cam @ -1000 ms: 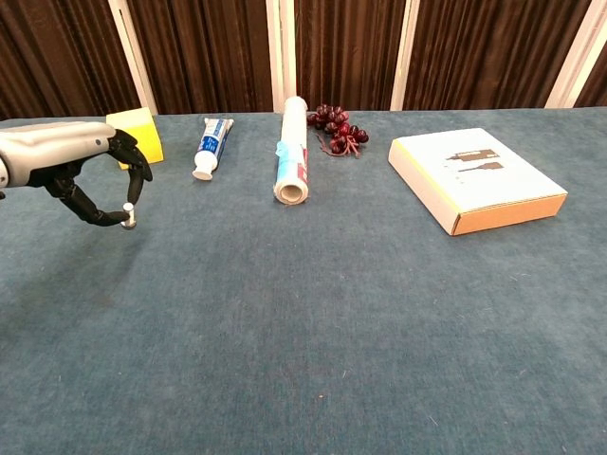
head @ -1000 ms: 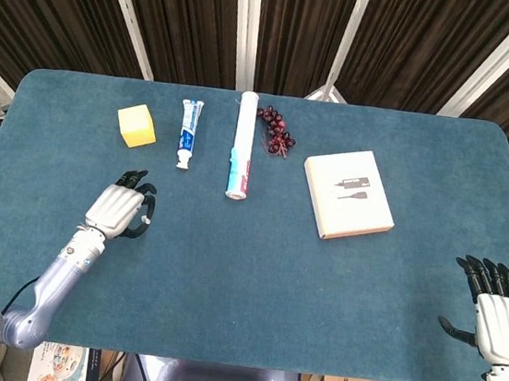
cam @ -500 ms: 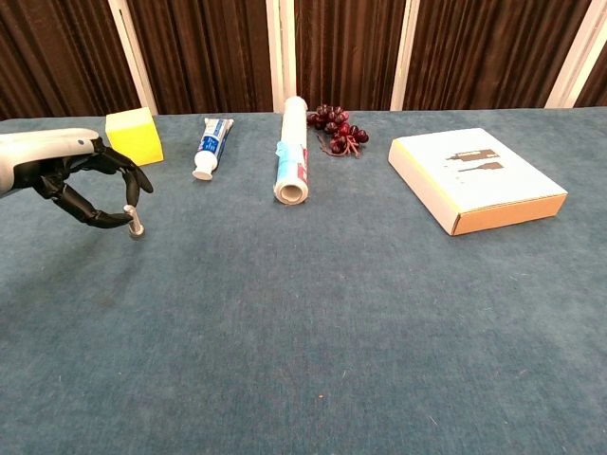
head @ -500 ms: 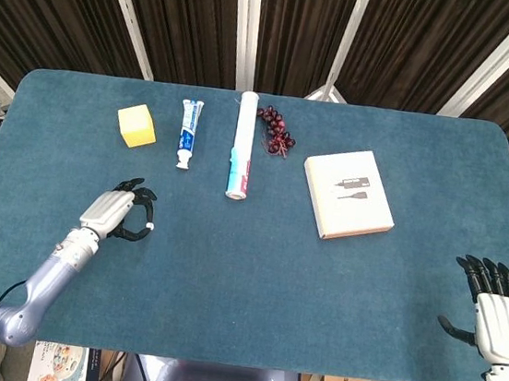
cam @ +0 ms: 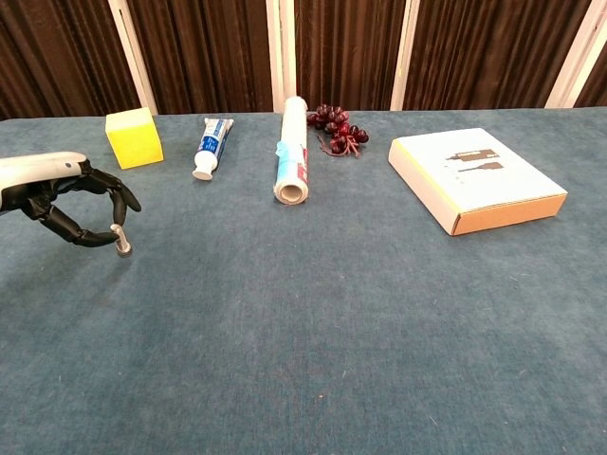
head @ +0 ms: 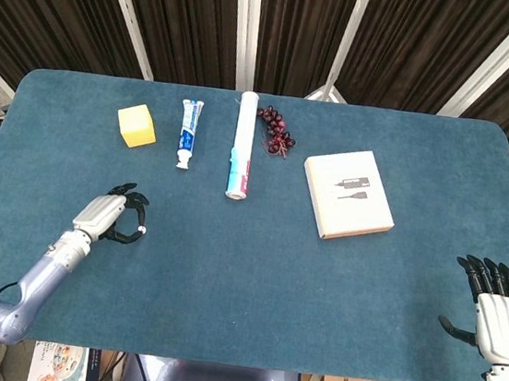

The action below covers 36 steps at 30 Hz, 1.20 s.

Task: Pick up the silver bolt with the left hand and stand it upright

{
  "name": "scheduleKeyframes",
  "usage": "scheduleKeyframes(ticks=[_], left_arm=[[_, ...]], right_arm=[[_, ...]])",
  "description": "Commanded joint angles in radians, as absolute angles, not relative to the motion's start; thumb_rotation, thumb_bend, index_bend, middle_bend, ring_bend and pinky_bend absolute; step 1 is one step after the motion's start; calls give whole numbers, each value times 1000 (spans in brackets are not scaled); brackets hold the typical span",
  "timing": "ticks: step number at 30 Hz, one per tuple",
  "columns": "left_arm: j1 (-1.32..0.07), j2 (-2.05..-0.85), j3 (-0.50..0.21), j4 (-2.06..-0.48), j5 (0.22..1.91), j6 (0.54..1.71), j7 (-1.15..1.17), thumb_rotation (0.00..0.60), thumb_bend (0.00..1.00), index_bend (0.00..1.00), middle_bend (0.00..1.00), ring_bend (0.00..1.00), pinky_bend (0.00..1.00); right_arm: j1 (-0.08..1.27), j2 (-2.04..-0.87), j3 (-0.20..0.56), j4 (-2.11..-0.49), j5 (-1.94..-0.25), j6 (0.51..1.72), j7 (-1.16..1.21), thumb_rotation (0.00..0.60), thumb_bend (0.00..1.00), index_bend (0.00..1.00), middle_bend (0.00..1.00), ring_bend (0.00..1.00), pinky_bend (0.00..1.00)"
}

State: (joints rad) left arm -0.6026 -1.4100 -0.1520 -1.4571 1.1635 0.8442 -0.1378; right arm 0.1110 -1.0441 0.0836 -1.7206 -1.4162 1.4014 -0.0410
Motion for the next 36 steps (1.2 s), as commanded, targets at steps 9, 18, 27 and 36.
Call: scheduleKeyframes(ticks=[9,18,27,36], left_arm=[[-591,-1433,-136,-1401,1209,845,-214,600,525,604,233,34,9],[-591,-1431,-130,-1377,1223,827,-256,600,525,597,233,34,9],[-590,-1424,-126,-1367,1232,814,-279,600,520,557,229,28,6],[-594,-1406,-115,-1371,1253,800,-291,600,493,469,208,24,0]], right_arm=[[110,-1044,85,-1717,-1415,1404,-37,600,155,151,141,77,10],[112,-1047,84,-1717,-1415,1401,-42,600,155,167,141,77,10],[112,-1048,84,-1718,-1414,1401,-45,600,154,178,141,77,10],[112,-1047,85,-1721,-1415,1402,-35,600,155,191,141,77,10]])
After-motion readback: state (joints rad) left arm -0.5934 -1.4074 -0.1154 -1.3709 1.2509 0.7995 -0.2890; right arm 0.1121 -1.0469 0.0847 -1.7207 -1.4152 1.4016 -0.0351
